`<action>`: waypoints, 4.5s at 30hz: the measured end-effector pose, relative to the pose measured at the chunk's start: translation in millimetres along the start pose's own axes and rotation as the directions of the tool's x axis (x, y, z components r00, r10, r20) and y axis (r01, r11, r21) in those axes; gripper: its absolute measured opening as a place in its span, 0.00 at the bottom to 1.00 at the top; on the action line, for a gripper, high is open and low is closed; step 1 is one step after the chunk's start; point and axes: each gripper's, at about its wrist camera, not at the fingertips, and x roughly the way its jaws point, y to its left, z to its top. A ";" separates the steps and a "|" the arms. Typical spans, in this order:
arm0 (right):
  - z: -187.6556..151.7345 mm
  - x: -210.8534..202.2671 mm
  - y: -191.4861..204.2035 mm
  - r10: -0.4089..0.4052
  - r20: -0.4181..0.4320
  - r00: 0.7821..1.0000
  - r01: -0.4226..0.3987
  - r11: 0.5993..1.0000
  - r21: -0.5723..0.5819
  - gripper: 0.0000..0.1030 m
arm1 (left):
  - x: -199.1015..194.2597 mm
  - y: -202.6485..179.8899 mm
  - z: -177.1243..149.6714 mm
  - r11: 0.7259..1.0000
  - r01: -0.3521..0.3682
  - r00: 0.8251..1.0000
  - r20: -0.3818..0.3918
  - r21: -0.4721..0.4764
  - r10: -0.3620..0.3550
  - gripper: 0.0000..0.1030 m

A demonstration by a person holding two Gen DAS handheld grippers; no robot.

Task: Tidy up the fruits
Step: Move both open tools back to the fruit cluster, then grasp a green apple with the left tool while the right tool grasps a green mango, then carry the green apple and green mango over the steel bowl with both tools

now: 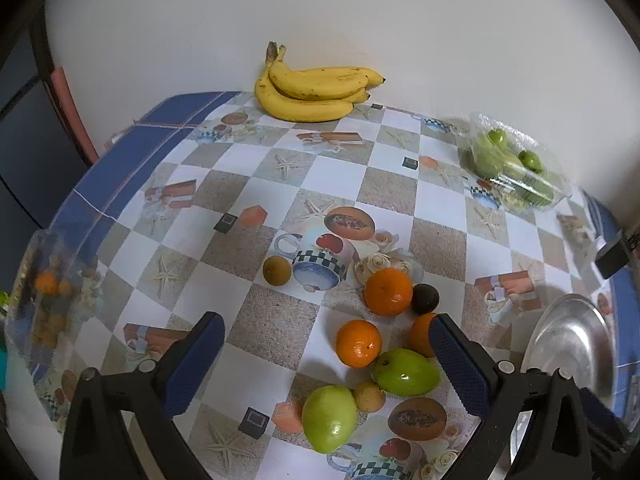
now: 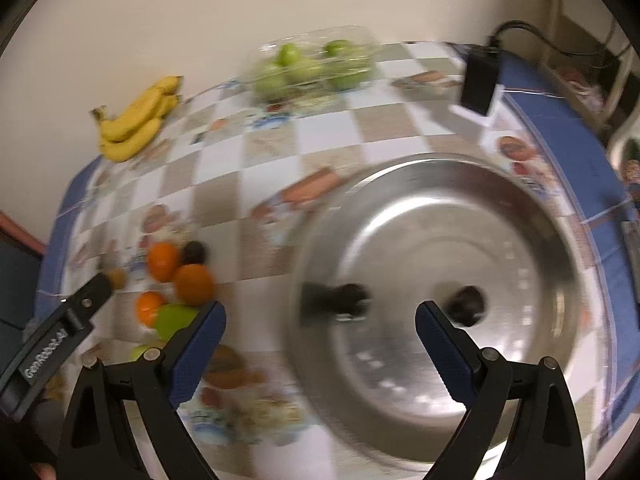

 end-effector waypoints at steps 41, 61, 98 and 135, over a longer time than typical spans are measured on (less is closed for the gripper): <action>-18.8 68.8 88.5 0.184 -0.147 0.972 -0.190 0.981 -0.028 0.68 | 47.5 82.9 -13.1 0.957 0.048 0.979 -0.176 -0.285 -0.102 0.85; -24.2 36.6 72.8 0.129 -0.154 0.980 -0.137 0.989 -0.045 0.57 | 45.1 58.6 -27.2 0.958 0.125 0.951 -0.244 -0.258 -0.190 0.69; -19.9 8.0 44.4 0.131 -0.111 0.985 -0.132 0.991 0.003 0.57 | 32.8 22.3 -34.3 0.973 0.157 0.947 -0.255 -0.167 -0.197 0.42; -0.2 -19.9 -100.4 0.015 -0.030 0.999 -0.005 0.957 0.290 0.57 | -17.2 -130.4 -53.1 0.914 0.380 0.916 -0.199 0.145 -0.349 0.42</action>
